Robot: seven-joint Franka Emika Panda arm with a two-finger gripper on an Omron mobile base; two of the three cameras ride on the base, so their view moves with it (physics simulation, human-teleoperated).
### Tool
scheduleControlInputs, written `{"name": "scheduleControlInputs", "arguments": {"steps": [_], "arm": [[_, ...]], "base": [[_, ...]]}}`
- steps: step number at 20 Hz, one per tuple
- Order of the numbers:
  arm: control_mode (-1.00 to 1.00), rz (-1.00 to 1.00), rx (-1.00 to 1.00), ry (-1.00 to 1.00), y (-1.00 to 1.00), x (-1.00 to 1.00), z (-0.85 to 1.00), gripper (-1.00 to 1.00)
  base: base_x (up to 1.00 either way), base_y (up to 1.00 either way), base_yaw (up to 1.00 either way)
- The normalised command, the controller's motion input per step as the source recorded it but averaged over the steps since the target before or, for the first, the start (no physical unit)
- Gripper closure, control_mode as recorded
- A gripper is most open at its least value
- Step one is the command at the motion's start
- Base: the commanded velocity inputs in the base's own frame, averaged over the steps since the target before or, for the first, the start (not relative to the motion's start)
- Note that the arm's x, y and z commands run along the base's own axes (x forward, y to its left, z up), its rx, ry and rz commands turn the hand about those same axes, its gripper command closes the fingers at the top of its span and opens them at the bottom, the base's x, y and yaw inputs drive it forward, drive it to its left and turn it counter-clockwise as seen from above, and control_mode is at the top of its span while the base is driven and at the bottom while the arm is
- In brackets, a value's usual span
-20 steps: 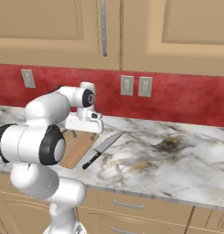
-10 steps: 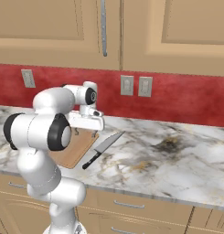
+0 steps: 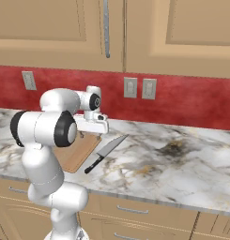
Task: Move the cutting board and knife to the sink. Then move spray from the cabinet to the counter.
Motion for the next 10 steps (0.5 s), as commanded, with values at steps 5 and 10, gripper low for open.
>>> {"name": "scheduleControlInputs", "arguments": {"steps": [5,10], "arm": [[-1.00,0.00,0.01,-0.18,0.03,0.39,-0.10,-1.00],[-1.00,0.00,0.00,-0.10,0.04,0.50,-0.03,-1.00]], "base": [[0.00,0.00,0.00],[0.00,0.00,0.00]]}}
